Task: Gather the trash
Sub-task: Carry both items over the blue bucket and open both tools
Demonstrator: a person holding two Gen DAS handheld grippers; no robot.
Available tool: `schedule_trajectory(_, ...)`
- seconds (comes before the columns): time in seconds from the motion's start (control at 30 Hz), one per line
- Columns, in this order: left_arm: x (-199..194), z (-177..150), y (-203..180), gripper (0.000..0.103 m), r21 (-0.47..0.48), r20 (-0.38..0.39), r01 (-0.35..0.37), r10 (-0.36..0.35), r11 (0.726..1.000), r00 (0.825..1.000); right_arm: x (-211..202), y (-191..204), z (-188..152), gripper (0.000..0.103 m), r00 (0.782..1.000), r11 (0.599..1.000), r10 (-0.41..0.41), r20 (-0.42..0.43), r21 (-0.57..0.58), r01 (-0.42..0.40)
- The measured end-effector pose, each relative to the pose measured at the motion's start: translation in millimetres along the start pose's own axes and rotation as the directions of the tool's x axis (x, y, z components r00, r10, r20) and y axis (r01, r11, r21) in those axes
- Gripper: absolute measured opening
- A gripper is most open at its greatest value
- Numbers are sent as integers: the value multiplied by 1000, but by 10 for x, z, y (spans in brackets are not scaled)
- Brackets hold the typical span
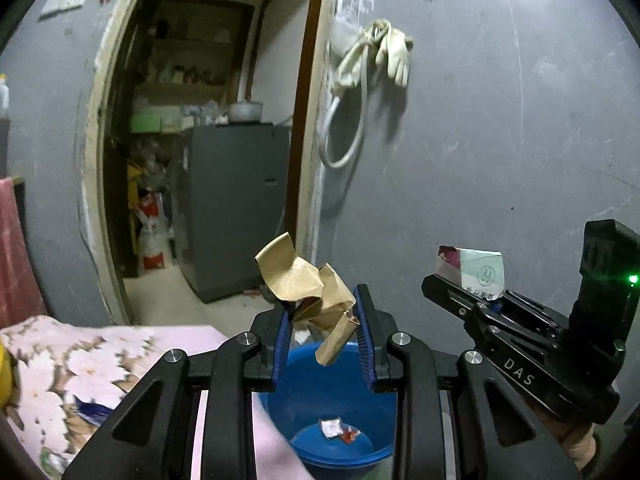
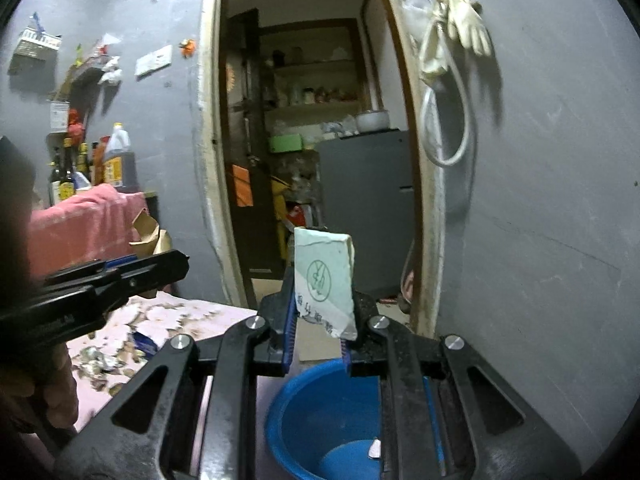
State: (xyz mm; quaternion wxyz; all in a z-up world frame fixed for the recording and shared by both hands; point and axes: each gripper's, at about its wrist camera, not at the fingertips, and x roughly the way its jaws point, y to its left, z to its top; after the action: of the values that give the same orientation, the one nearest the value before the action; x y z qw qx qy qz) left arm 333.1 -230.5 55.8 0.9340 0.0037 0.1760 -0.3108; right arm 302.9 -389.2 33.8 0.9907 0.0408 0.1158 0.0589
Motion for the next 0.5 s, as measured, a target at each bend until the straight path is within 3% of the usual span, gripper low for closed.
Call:
schedule_trajectory(0.2, 443, -128, -8, 25, -30, -147, -11, 7, 999, 989, 228, -276, -236, 27, 996, 998, -31, -78, 48, 35)
schedule_trajectory(0.4, 896, -339, 24, 25, -21, -310, -44, 35, 999, 950, 491, -460, -483, 28, 984, 994, -31, -178, 95, 48)
schedule_trajectory(0.5, 1016, -465, 41, 27, -18, -356, -46, 36, 999, 934, 625, -515, -600, 28, 973, 992, -24, -230, 114, 51)
